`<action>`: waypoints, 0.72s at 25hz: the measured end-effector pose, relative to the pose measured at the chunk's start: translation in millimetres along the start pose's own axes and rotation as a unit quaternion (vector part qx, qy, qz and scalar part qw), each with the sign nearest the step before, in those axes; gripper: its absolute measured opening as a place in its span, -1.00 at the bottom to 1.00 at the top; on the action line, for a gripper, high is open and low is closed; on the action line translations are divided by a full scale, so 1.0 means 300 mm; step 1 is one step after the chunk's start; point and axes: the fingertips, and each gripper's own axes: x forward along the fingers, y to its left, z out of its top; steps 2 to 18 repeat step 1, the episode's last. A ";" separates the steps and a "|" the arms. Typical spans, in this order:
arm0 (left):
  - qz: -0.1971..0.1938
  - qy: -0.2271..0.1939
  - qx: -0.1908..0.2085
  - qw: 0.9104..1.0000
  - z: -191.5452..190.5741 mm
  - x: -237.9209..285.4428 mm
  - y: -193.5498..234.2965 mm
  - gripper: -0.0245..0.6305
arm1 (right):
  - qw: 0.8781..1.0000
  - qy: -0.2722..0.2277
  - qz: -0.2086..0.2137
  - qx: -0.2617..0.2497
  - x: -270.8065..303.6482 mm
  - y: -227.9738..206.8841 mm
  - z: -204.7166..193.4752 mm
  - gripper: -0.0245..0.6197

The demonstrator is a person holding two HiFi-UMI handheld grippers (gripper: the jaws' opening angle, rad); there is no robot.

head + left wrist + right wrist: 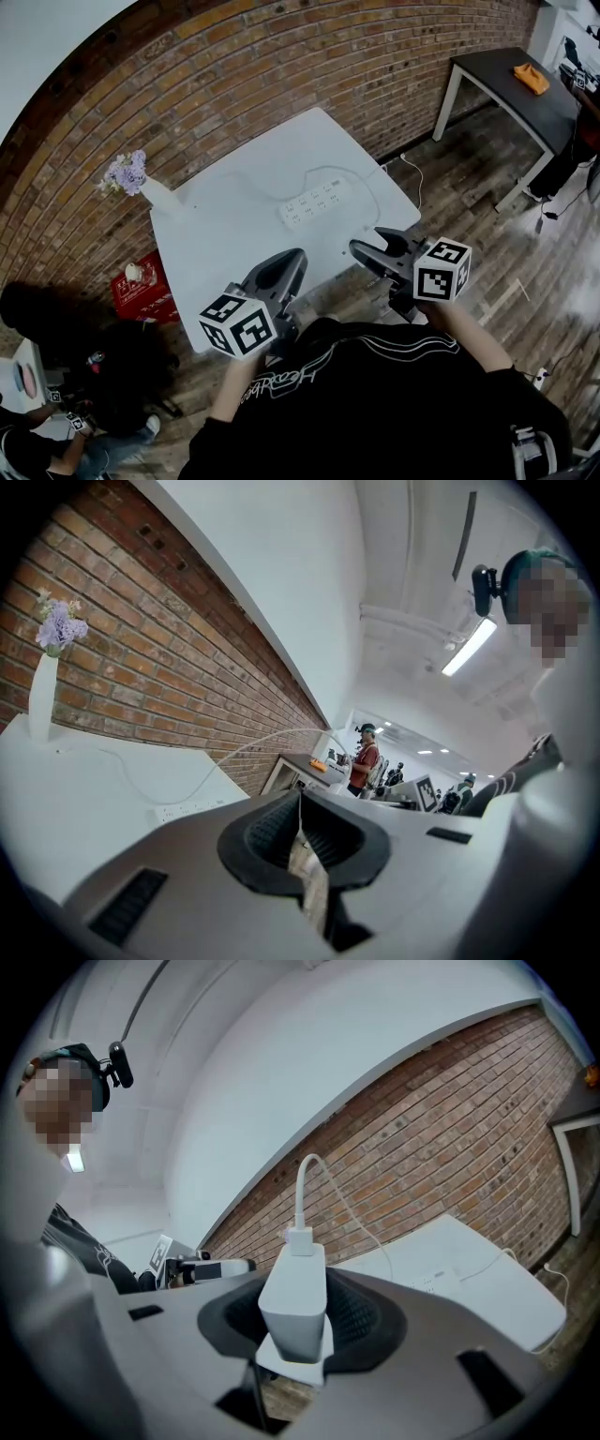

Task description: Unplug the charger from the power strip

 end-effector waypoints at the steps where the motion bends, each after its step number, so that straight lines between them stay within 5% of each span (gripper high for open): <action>1: -0.001 0.000 -0.002 1.000 0.013 0.005 0.012 -0.90 | 1.000 0.001 -0.001 0.000 0.012 -0.005 0.010 -0.56; 18: -0.001 0.000 -0.002 1.000 0.013 0.005 0.012 -0.90 | 1.000 0.001 -0.001 0.000 0.012 -0.005 0.010 -0.56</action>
